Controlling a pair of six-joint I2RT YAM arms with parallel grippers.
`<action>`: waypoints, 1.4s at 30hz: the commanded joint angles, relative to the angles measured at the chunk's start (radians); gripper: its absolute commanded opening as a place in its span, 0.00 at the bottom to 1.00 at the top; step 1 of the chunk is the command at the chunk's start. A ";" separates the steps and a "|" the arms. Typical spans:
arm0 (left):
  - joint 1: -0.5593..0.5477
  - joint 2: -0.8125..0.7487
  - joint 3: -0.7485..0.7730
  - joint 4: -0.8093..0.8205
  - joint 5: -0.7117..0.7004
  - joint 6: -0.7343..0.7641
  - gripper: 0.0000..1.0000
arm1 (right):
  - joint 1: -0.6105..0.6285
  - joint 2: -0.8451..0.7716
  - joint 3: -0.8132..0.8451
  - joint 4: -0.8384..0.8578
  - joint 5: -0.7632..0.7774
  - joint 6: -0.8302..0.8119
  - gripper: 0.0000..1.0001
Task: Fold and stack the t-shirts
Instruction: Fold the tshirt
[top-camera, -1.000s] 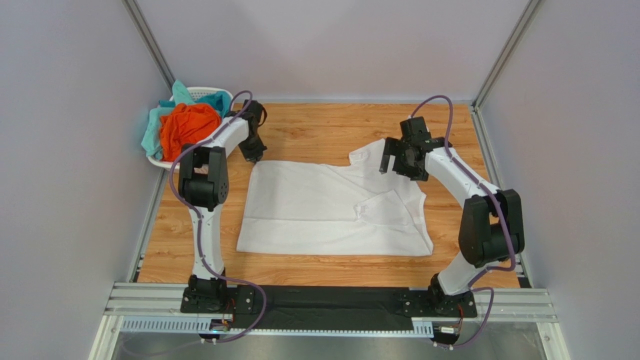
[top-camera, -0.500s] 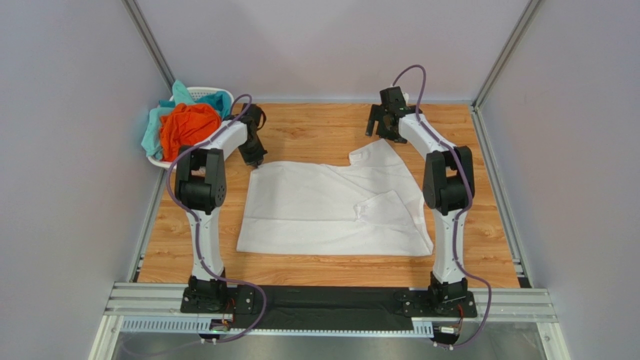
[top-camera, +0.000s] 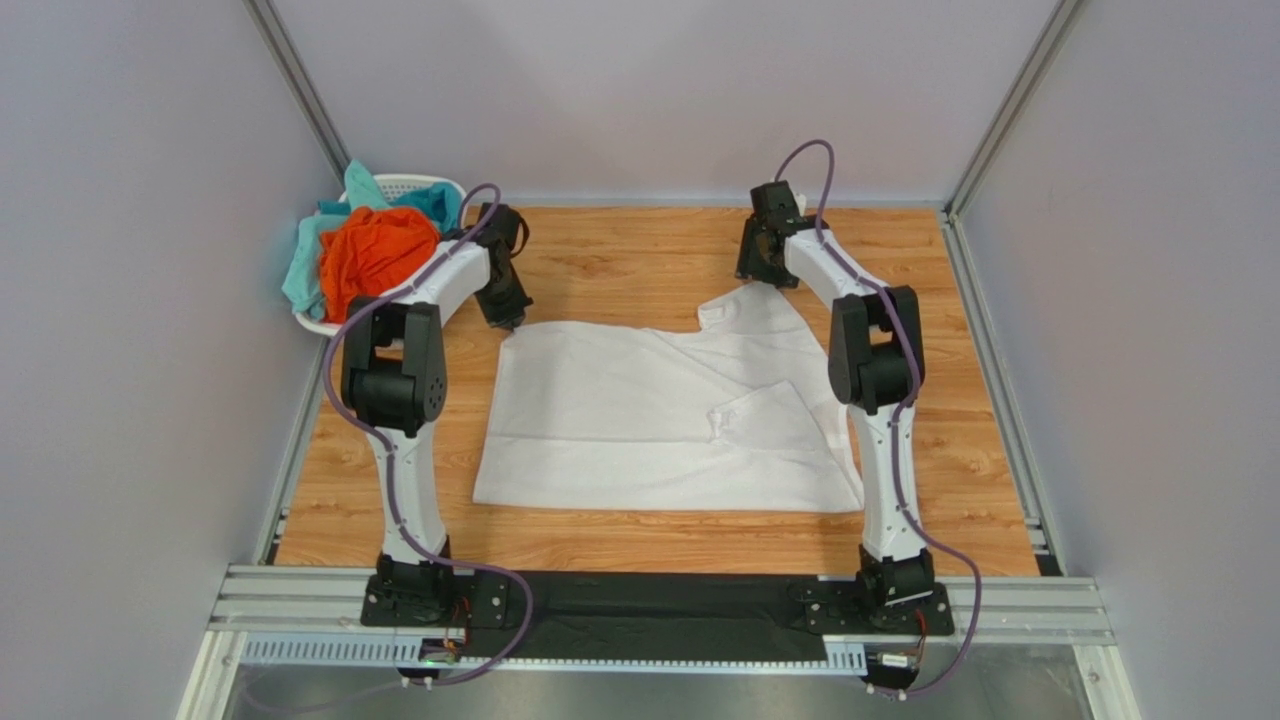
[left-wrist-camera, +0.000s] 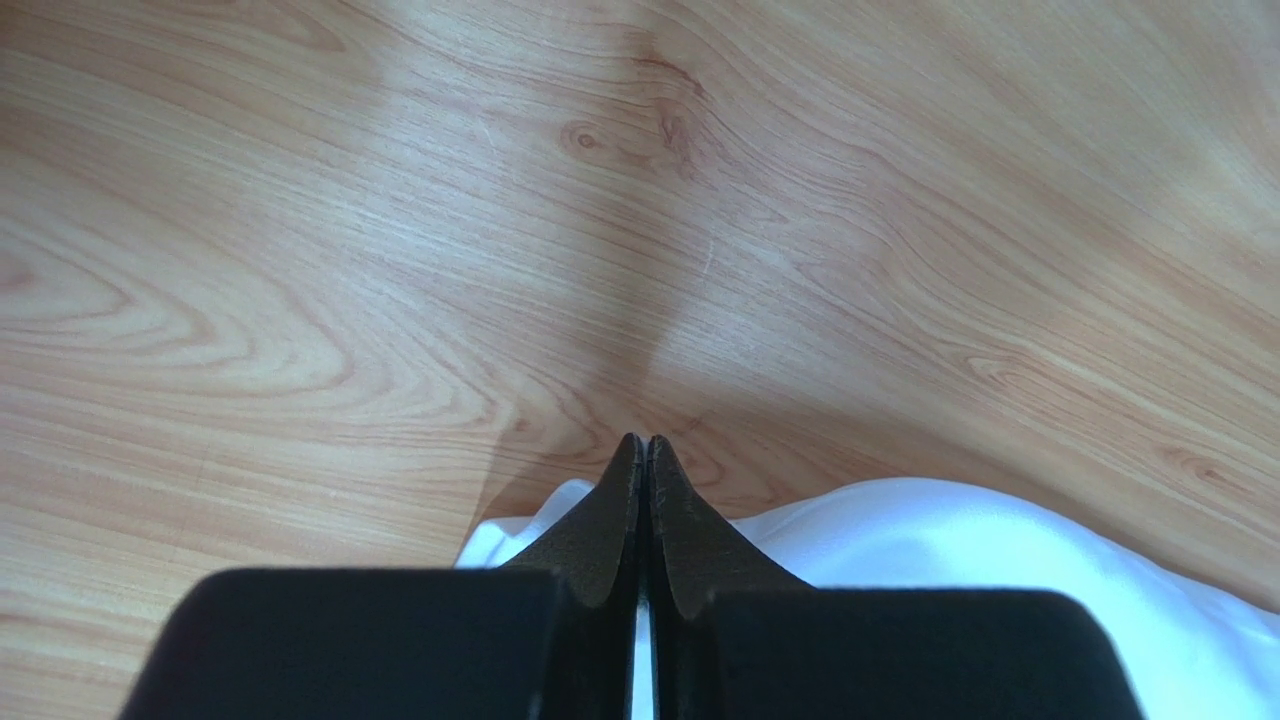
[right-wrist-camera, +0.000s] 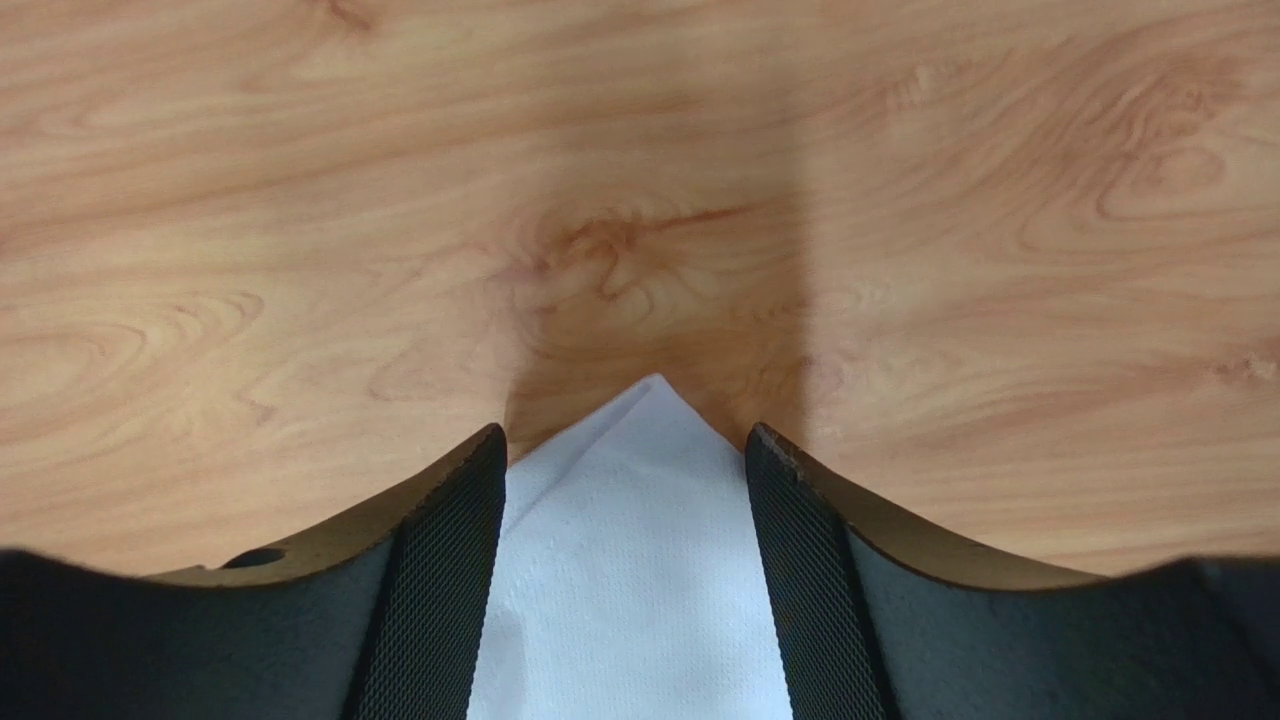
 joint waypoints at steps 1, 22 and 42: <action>-0.002 -0.052 -0.012 0.023 0.006 0.015 0.00 | -0.002 -0.067 -0.092 0.017 -0.005 0.003 0.60; -0.003 -0.270 -0.246 0.133 0.098 0.031 0.00 | 0.021 -0.483 -0.496 0.134 -0.028 -0.061 0.00; -0.009 -0.632 -0.628 0.204 0.069 -0.003 0.00 | 0.026 -1.019 -0.976 0.080 -0.036 -0.047 0.00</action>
